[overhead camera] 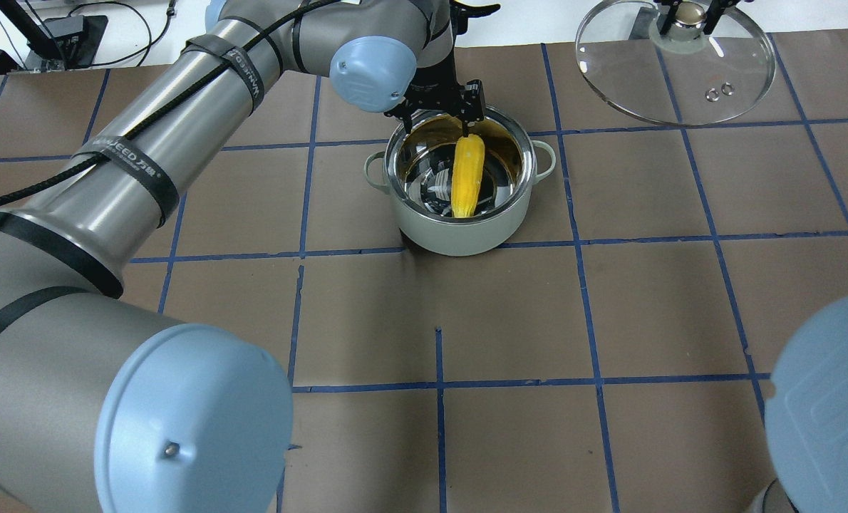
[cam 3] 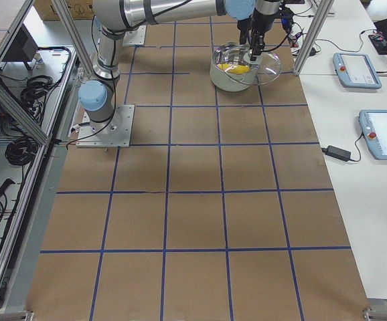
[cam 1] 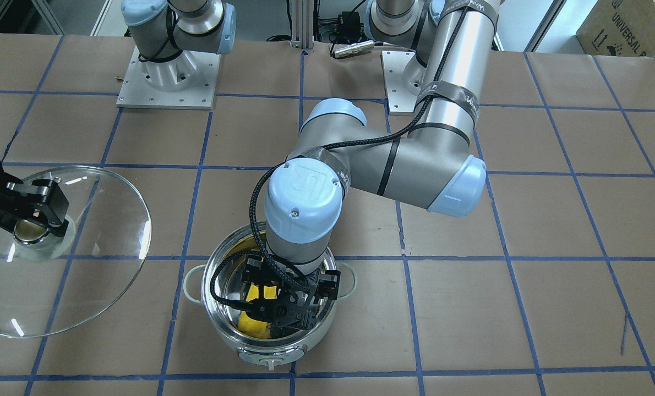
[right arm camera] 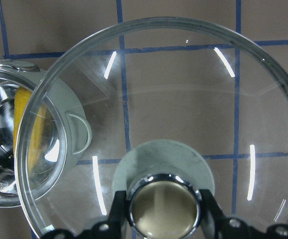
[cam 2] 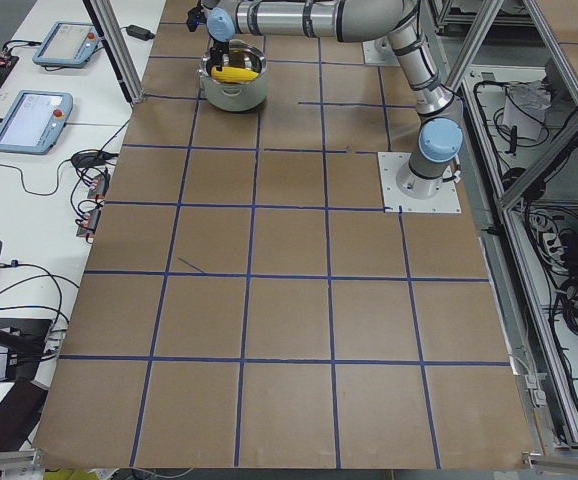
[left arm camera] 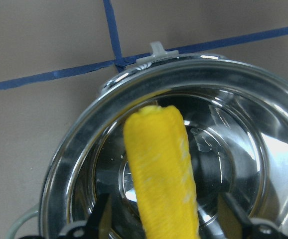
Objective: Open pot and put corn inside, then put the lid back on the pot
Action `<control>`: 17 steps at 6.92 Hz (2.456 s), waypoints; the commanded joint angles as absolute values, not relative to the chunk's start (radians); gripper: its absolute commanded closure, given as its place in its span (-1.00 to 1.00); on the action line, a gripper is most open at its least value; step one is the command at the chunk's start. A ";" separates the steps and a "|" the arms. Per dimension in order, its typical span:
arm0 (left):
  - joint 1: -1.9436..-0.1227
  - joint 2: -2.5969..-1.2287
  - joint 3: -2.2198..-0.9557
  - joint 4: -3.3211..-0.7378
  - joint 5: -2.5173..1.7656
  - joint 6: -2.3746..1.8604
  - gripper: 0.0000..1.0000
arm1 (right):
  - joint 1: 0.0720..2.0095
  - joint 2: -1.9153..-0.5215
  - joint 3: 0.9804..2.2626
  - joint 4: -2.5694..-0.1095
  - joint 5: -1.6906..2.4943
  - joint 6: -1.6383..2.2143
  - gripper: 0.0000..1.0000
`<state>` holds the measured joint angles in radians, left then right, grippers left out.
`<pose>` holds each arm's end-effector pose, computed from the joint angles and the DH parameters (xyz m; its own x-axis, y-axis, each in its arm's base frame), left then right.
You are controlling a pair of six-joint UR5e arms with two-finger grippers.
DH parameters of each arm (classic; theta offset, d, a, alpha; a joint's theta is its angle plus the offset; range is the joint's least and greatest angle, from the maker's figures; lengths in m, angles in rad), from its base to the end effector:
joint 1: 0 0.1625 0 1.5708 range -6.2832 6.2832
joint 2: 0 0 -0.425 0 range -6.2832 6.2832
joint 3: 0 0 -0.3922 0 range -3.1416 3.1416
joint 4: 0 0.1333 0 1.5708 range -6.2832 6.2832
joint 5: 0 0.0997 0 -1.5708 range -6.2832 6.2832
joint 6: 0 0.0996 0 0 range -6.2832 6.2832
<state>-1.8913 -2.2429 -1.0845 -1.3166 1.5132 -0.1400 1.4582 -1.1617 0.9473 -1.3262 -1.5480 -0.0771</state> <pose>-0.3702 -0.6740 0.3302 -0.9809 0.1830 0.0664 0.1792 0.9820 -0.0596 0.0618 -0.6600 0.5333 -0.9990 0.0362 -0.0250 0.0355 0.9990 0.0284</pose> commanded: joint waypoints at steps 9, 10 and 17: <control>-1.575 -1.562 -1.488 -1.674 1.597 0.028 -1.00 | 1.759 -1.011 0.943 -1.489 -1.574 0.058 0.85; -1.559 -1.575 -1.486 -1.620 1.594 0.066 -1.00 | 1.781 -0.990 0.943 -1.509 -1.571 0.078 0.85; -1.565 -1.603 -1.485 -1.588 1.597 0.138 -1.00 | 1.815 -0.933 0.957 -1.516 -1.517 0.052 0.90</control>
<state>-1.5627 -1.6119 -1.4722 -1.5864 1.5975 0.1282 1.8139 -0.9371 0.9519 -1.5180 -1.5153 0.0645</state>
